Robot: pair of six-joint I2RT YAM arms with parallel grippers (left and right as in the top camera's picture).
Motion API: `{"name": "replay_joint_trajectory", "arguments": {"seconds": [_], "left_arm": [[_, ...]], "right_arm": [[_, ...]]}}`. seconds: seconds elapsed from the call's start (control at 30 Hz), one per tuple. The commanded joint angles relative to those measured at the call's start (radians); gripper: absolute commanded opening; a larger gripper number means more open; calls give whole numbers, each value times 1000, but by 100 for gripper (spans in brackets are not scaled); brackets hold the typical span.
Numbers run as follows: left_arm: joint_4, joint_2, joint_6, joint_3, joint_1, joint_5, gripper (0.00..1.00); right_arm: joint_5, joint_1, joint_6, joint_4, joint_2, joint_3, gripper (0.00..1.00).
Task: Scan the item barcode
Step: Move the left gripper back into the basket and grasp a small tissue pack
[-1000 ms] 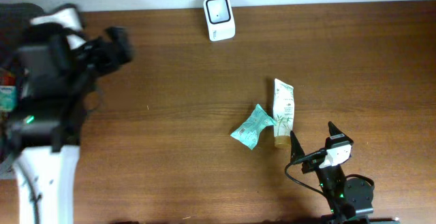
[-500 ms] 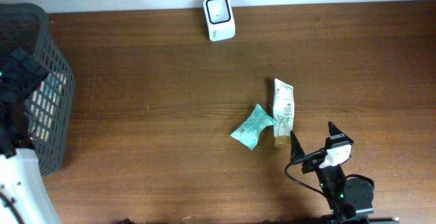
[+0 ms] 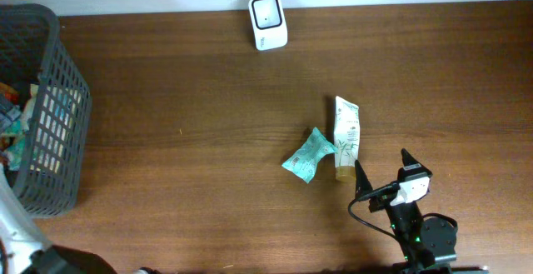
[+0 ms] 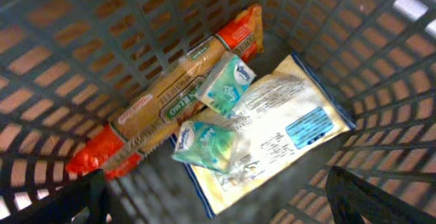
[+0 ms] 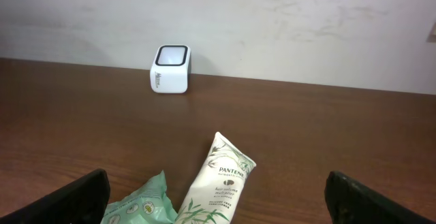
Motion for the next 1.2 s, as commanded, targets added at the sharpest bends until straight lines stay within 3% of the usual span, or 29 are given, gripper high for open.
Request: {"name": "replay_joint_trajectory", "arguments": {"seconds": [0.0,0.57,0.9,1.07,1.17], "left_arm": [[21,63,173,10,4,-5,96],[77,300,291,10,30,-12,84],[111,449,291,10,29,-4,54],[126,502,291,9,29,-4,50],[132,502,291,9,29,-5,29]], "right_arm": [[-5,-6,4,-4,-6,-5,99],[-5,-6,4,-4,-6,-5,99],[-5,-6,4,-4,-6,-5,99],[-5,-6,4,-4,-6,-5,99],[-5,-6,4,-4,-6,-5,99]]}}
